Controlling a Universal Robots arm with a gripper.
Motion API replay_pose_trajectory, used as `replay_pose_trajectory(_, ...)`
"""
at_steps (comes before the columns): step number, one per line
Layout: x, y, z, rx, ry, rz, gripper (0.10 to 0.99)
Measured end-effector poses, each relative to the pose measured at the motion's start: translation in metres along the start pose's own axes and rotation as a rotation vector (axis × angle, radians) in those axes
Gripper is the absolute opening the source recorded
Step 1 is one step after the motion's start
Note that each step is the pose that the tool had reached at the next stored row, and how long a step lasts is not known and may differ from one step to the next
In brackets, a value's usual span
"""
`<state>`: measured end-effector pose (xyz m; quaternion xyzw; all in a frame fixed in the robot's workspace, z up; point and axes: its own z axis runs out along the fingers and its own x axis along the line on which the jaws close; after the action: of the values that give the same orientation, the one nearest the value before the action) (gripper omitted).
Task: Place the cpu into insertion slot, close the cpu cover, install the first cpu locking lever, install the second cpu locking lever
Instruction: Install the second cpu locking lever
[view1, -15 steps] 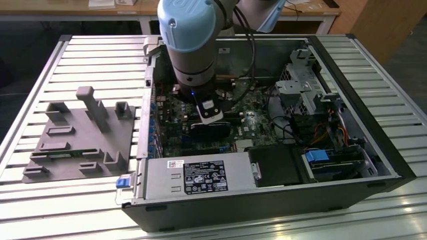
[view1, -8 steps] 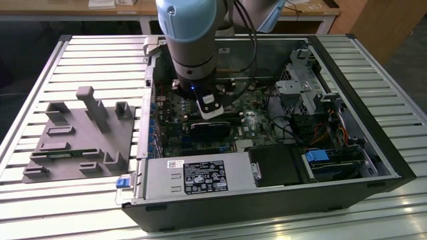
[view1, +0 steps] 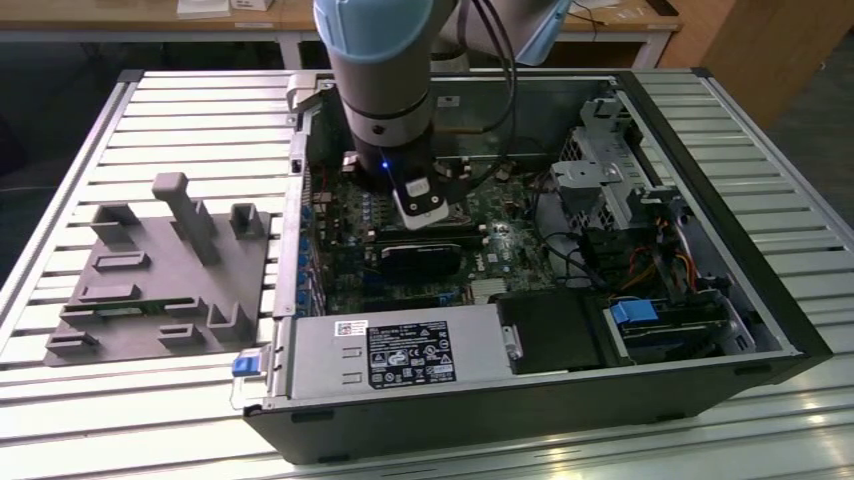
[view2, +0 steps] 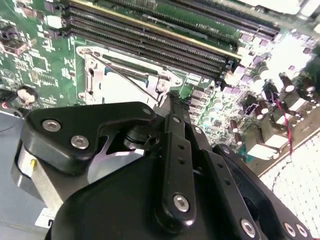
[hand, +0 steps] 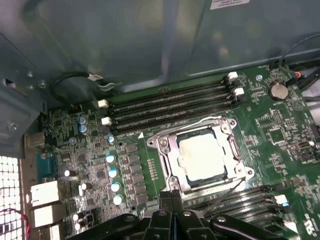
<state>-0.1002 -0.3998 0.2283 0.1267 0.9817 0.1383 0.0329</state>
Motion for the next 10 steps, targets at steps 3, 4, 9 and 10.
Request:
replay_pose_trajectory(3, 0.0000, 0.0012, -0.0026, 0.034, -0.0084, -0.004, 0.102)
replay_pose_trajectory(4, 0.0000, 0.0017, -0.0046, 0.038, -0.0093, -0.004, 0.102)
replay_pose_trajectory(9, -0.0003, 0.0050, -0.0150, 0.046, -0.0115, -0.005, 0.102)
replay_pose_trajectory(10, -0.0004, 0.0055, -0.0165, 0.049, -0.0122, -0.005, 0.102)
